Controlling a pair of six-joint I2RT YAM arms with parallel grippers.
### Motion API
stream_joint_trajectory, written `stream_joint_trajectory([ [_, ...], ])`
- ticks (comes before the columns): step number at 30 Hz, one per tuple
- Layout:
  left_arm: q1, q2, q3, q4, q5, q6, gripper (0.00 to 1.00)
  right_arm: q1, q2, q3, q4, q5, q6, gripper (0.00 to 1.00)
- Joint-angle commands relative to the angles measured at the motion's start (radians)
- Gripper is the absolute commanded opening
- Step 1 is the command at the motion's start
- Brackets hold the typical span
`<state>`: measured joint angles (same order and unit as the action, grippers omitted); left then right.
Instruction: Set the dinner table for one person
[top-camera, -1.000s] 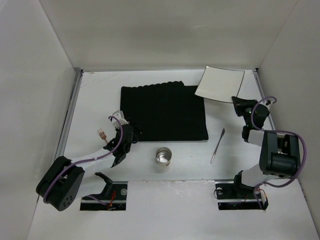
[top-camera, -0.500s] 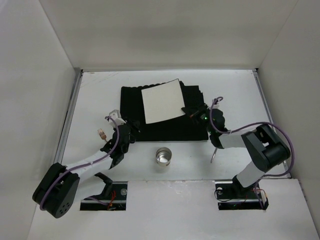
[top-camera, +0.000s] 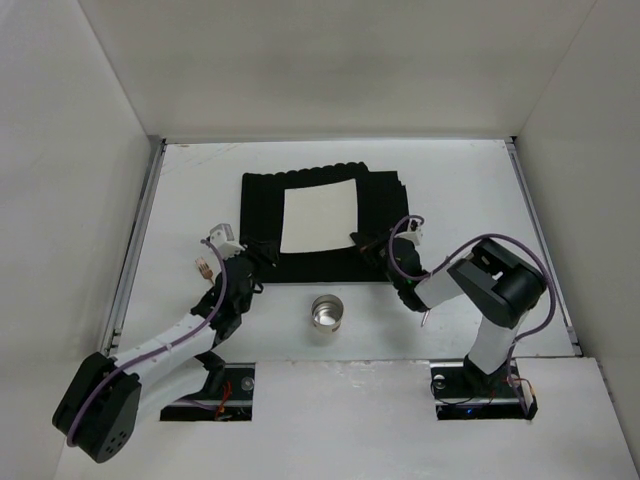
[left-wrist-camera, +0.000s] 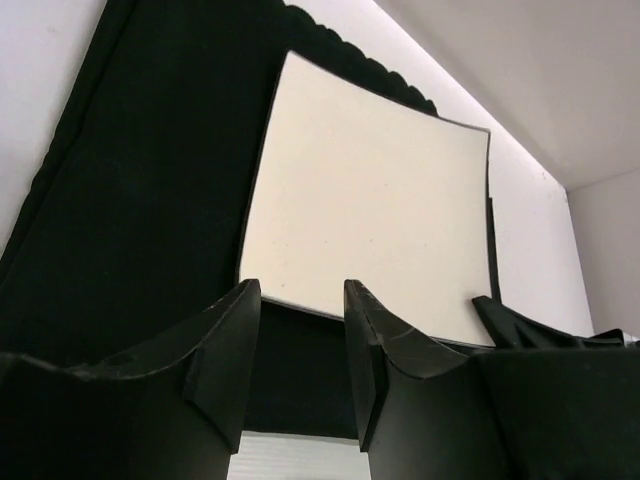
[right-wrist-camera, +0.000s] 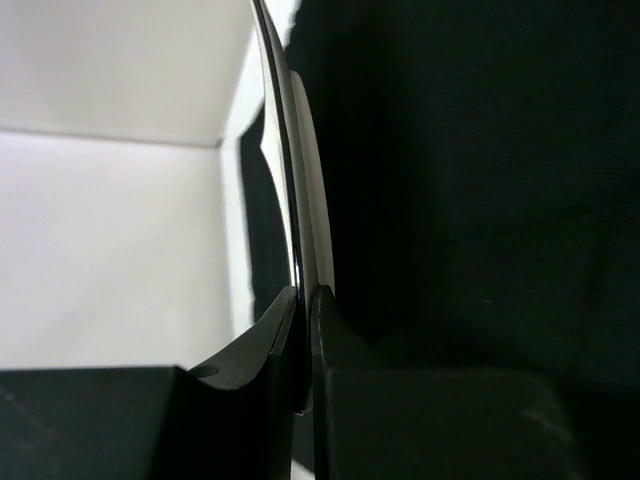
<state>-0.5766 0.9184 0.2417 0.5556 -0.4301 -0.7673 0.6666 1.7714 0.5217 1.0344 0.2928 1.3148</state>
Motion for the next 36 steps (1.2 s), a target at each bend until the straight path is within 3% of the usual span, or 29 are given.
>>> stream_joint_trajectory([
  [1, -0.010, 0.011, -0.015, 0.017, -0.015, -0.004, 0.36, 0.017, 0.003, 0.011, 0.510, 0.111, 0.081, 0.06],
  [9, -0.016, -0.022, -0.022, 0.010, -0.019, -0.006, 0.36, 0.003, 0.043, -0.011, 0.422, 0.056, 0.139, 0.09],
  [20, -0.042, -0.045, -0.025, 0.010, -0.019, -0.009, 0.36, -0.106, 0.030, 0.014, 0.086, -0.113, 0.173, 0.35],
  [26, -0.048, -0.069, -0.030, 0.001, -0.030, -0.009, 0.36, -0.114, 0.014, 0.027, -0.043, -0.133, 0.159, 0.37],
  [33, -0.059, -0.073, -0.028, 0.000, -0.030, -0.009, 0.36, -0.101, -0.021, -0.012, -0.065, -0.115, 0.155, 0.37],
  [36, -0.059, -0.072, -0.028, 0.000, -0.030, -0.009, 0.36, -0.101, -0.047, -0.028, -0.100, -0.106, 0.153, 0.43],
])
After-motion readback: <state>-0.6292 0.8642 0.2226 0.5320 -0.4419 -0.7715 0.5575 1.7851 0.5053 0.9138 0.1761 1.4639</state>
